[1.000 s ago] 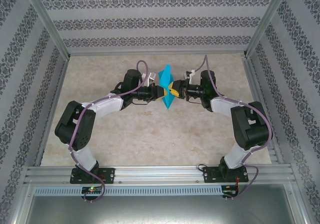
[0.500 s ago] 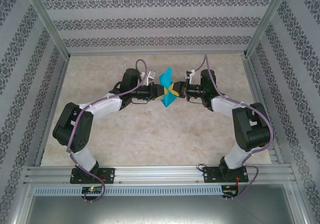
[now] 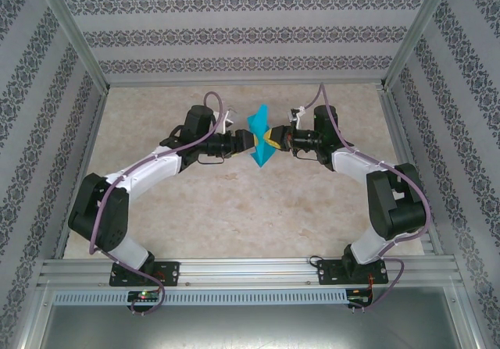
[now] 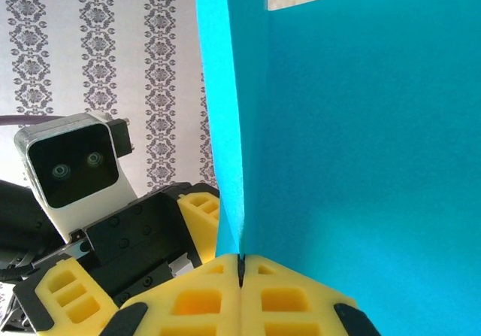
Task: Fold a paper plane with a square sheet of paper (pick it up from the middle)
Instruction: Turn over the paper at the center of the table.
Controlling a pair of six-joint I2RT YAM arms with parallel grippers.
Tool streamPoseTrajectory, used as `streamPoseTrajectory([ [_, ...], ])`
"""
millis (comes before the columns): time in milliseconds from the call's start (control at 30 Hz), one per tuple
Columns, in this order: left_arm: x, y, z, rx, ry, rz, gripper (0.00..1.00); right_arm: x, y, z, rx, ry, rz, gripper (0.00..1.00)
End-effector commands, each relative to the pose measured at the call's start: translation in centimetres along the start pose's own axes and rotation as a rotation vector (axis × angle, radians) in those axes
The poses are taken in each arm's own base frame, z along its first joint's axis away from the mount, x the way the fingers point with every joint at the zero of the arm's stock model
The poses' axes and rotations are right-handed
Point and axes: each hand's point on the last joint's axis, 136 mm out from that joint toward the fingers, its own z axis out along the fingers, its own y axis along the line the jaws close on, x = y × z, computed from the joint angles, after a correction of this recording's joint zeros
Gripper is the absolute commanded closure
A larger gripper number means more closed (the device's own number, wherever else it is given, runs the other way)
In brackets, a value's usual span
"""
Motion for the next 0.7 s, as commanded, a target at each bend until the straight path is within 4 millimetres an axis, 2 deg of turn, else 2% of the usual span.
streamPoseTrajectory([
  [0, 0.5, -0.5, 0.1, 0.01, -0.022, -0.014, 0.29, -0.2, 2.5, -0.1, -0.025, -0.012, -0.073, 1.0],
  [200, 2.0, 1.0, 0.3, -0.086, -0.044, -0.078, 0.24, -0.4, 2.4, -0.3, -0.008, -0.025, -0.073, 1.0],
  [267, 2.0, 0.7, 0.0, -0.075, -0.101, -0.105, 0.17, -0.4, 2.5, -0.3, -0.004, -0.026, -0.077, 1.0],
  [567, 1.8, -1.8, 0.8, 0.054, -0.2, -0.16, 0.16, -0.1, 2.6, -0.4, 0.0, -0.033, -0.077, 1.0],
  [667, 1.9, -1.9, 1.2, 0.064, -0.211, -0.168, 0.16, 0.0, 2.6, -0.5, 0.0, -0.035, -0.076, 1.0],
])
